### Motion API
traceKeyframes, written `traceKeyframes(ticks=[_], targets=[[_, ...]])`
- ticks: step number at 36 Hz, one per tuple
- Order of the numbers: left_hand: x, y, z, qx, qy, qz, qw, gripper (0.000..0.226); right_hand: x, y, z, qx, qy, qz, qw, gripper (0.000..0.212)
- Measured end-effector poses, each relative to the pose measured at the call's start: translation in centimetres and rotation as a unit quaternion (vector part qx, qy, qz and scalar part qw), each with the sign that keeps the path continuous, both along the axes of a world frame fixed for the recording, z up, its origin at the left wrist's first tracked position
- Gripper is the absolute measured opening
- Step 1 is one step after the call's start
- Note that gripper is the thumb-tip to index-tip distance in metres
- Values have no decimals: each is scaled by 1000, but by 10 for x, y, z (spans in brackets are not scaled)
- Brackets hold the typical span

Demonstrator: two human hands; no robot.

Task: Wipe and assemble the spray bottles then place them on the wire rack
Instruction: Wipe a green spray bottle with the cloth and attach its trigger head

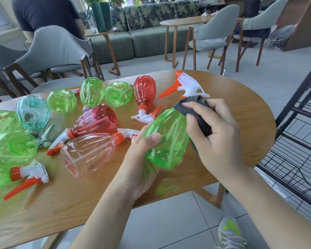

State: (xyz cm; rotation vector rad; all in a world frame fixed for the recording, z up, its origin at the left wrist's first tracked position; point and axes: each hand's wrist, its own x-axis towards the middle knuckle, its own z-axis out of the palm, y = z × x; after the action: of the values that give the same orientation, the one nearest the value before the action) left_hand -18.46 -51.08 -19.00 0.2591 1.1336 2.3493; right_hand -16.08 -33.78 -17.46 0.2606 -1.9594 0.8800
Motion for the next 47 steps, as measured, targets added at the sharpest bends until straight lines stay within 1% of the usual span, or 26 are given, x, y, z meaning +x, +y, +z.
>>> traceKeyframes(ticks=[3, 5, 12, 16, 20, 23, 24, 26, 27, 31, 33, 35, 38, 40, 41, 42, 43, 44, 45, 46, 47], targets=[[2, -1, 1, 33, 7, -11, 999, 83, 1, -2, -1, -7, -1, -17, 1000, 25], [1, -1, 0, 41, 5, -16, 999, 87, 2, -4, -2, -14, 9, -20, 1000, 24], [2, -1, 3, 77, 8, -24, 997, 77, 6, -12, 0, -68, 13, -4, 998, 22], [1, -1, 3, 94, 6, -36, 995, 81, 8, -13, 0, -66, 9, 9, 998, 23], [0, 0, 4, 73, 13, -36, 997, 72, 9, -11, 1, -68, -2, 41, 997, 24], [0, 0, 2, 65, 15, -32, 997, 72, 9, -11, 1, -61, -3, 51, 997, 23], [0, 0, 0, 64, 11, -28, 997, 68, 9, -11, 1, -56, 1, 55, 997, 22], [0, 0, 0, 74, 8, -13, 997, 52, 11, -13, -1, -38, 9, 69, 997, 22], [2, 0, 3, 74, 1, -2, 997, 48, 12, -14, -2, -28, 13, 76, 997, 22], [2, -2, 4, 68, -3, 0, 998, 53, 15, -18, -6, 21, 24, 92, 995, 21], [-1, 0, -1, 46, 1, 3, 999, 51, 12, -16, -5, 31, 25, 72, 997, 22], [-1, -1, 0, 23, 13, 9, 1000, 48, 8, -12, -2, 18, 19, 48, 999, 22], [3, -3, 3, 45, 57, -23, 997, 46, 8, -12, 0, 3, 10, 47, 999, 22], [-4, 2, -8, 63, 45, -17, 997, 45, 12, -16, -3, 18, 12, 60, 998, 21], [-1, 4, -18, 40, 15, 42, 998, 48, 14, -19, -5, 31, 15, 70, 997, 21], [-7, -4, -38, 27, 9, 107, 994, 53, 17, -22, -7, 49, 20, 80, 995, 20], [-7, -8, -43, -6, -8, 159, 987, 57, 19, -26, -9, 71, 27, 89, 993, 20], [-7, -13, -39, -28, 8, 153, 988, 58, 21, -30, -11, 99, 36, 96, 990, 20], [-6, -5, -35, -26, 19, 75, 997, 55, 22, -33, -14, 130, 46, 98, 986, 21], [-5, -2, -19, 2, -9, -26, 1000, 50, 23, -36, -16, 160, 55, 96, 981, 22], [-5, -2, -17, -4, 4, -45, 999, 49, 23, -38, -18, 186, 63, 90, 977, 22]])
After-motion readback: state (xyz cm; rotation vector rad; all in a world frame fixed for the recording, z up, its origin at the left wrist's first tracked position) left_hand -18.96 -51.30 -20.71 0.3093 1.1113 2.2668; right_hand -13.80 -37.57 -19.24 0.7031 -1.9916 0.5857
